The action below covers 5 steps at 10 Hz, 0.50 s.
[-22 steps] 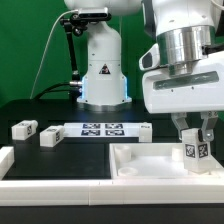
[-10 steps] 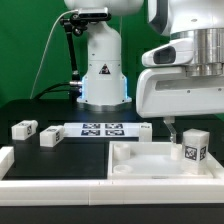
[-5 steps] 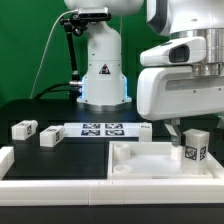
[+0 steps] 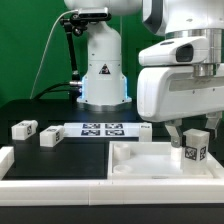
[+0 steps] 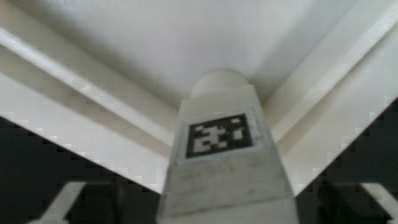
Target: Assemble one leg
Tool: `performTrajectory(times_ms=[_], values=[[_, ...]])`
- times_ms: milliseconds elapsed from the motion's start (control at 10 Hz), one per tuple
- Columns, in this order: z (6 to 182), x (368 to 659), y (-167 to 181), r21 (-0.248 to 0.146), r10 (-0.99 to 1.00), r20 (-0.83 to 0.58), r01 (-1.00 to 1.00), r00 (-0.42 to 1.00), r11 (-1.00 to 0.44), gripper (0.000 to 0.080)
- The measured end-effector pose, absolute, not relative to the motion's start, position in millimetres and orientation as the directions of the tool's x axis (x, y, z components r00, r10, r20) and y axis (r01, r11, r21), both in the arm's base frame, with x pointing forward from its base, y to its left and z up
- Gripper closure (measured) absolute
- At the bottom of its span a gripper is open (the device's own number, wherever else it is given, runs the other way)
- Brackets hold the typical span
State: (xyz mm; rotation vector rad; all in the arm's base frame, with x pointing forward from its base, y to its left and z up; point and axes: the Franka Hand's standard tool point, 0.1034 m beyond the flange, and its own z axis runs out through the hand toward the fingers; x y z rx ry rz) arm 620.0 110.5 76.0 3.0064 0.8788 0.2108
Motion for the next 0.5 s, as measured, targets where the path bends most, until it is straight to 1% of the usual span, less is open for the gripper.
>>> performTrajectory(times_ms=[100, 200, 300, 400, 500], values=[[76.0, 620.1, 110.4, 0.04, 0.536, 0.128, 0.536, 0.834, -0.843, 0.0401], [75.9, 620.0, 110.5, 0.04, 0.536, 0.128, 0.536, 0.834, -0.843, 0.0401], [75.9, 620.1, 110.3, 0.039, 0.529, 0.128, 0.529, 0.839, -0.848, 0.0509], [75.9, 620.1, 110.3, 0.036, 0.507, 0.129, 0.507, 0.852, -0.861, 0.0509], [76.0, 619.6, 110.7, 0.023, 0.462, 0.128, 0.463, 0.878, -0.886, 0.0509]])
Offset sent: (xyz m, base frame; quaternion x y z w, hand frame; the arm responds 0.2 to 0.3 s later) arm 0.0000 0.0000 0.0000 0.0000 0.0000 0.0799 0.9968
